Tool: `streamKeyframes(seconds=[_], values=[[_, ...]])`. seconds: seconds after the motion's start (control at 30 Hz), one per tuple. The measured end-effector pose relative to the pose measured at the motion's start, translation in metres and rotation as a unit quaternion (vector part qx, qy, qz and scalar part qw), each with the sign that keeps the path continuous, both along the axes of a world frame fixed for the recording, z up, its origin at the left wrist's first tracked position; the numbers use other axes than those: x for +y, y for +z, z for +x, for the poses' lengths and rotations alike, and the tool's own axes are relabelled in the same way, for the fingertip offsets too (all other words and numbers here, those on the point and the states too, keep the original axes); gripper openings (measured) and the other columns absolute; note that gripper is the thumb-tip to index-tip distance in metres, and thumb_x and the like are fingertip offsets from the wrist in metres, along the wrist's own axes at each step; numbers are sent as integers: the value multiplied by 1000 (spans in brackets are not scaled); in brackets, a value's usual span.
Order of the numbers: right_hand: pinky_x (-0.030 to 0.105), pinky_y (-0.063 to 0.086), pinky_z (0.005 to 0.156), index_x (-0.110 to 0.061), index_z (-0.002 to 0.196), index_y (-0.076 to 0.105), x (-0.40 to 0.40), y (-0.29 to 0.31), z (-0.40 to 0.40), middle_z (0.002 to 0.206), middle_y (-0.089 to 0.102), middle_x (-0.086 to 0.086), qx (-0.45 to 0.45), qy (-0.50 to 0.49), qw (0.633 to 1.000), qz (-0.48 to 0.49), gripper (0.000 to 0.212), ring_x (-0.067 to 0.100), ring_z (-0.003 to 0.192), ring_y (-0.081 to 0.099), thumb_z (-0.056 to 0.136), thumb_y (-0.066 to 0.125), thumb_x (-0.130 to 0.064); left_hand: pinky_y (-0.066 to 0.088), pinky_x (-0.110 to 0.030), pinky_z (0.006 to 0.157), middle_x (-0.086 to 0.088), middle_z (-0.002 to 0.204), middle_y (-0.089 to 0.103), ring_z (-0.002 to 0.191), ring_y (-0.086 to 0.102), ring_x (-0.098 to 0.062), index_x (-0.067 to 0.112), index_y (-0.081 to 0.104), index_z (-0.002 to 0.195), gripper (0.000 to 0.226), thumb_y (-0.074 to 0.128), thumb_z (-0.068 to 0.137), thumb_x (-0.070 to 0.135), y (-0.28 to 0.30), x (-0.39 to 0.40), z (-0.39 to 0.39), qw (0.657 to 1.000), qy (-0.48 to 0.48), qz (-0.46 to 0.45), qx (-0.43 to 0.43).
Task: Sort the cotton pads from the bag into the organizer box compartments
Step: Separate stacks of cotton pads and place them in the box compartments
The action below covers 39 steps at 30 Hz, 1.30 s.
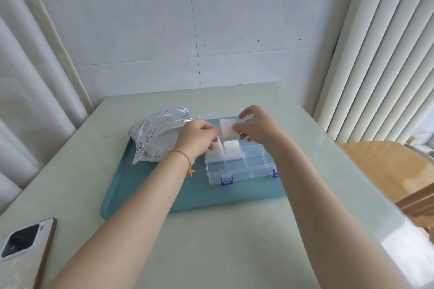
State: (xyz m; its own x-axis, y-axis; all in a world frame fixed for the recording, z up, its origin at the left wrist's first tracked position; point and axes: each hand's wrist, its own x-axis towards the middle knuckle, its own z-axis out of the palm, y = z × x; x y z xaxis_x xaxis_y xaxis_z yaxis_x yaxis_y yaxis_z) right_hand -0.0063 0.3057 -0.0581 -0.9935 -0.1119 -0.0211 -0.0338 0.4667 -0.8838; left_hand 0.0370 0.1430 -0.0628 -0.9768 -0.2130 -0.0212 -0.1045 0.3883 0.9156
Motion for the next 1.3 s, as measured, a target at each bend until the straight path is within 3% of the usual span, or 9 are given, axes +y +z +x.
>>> streamKeyframes(seconds=[0.13,0.27,0.5,0.77,0.9,1.1,1.17,1.23,1.3], values=[[29,45,62,-28,76,58,3,-11,-8,69,66,3,15,-10,998,67,17,22,66,60,84,66,-15,50,-26,77,6,87,70,80,63,-15,21,74,89,18,57,88,16,-5,5,-7,976,-20,-212,36],[24,40,53,-22,83,65,0,-17,-9,82,59,1,21,17,991,128,19,15,59,52,88,55,-6,45,-25,85,1,105,69,102,61,-20,21,74,101,28,52,89,10,-12,8,-13,954,-55,-293,39],[24,35,49,-15,98,71,-4,-25,-11,71,51,-9,31,17,980,195,20,10,57,45,91,52,-10,39,-24,76,-2,106,69,98,59,-21,21,74,104,32,46,92,10,-16,11,-12,941,-92,-320,56],[37,55,83,-13,91,75,-11,-35,-15,96,73,3,27,16,966,255,21,22,88,64,84,55,-13,42,-31,77,-10,94,56,100,54,-28,12,75,94,32,43,93,20,-24,8,-22,901,-159,-403,16],[31,40,69,-5,101,73,-4,-34,-18,92,69,17,-2,28,964,264,30,19,71,45,81,56,-19,33,-31,73,-6,84,43,95,48,-29,7,70,85,32,42,94,20,-27,9,-25,889,-163,-427,5],[33,45,75,-13,91,74,-1,-19,-10,92,71,5,-29,78,954,288,26,24,78,55,90,50,-25,26,-32,59,-4,67,40,79,42,-26,11,47,62,32,43,93,16,-23,11,-20,891,-158,-425,12],[32,37,73,-10,71,58,-5,-9,-4,71,55,4,2,48,945,325,24,26,72,47,91,47,-19,31,-31,55,-5,67,54,77,51,-28,9,57,63,31,46,91,15,-20,7,-15,911,-146,-384,32],[32,34,67,-8,61,43,-13,-1,0,65,45,10,60,16,944,324,26,32,67,38,88,46,-11,45,-32,68,-6,84,67,84,59,-25,11,73,81,25,48,89,12,-17,-2,-9,933,-119,-330,86],[41,47,64,5,75,58,-27,4,6,80,59,26,104,20,960,260,22,46,79,46,87,50,-11,48,-33,76,-6,87,67,86,59,-25,12,75,86,23,53,83,9,-14,-19,0,932,-45,-300,198]])
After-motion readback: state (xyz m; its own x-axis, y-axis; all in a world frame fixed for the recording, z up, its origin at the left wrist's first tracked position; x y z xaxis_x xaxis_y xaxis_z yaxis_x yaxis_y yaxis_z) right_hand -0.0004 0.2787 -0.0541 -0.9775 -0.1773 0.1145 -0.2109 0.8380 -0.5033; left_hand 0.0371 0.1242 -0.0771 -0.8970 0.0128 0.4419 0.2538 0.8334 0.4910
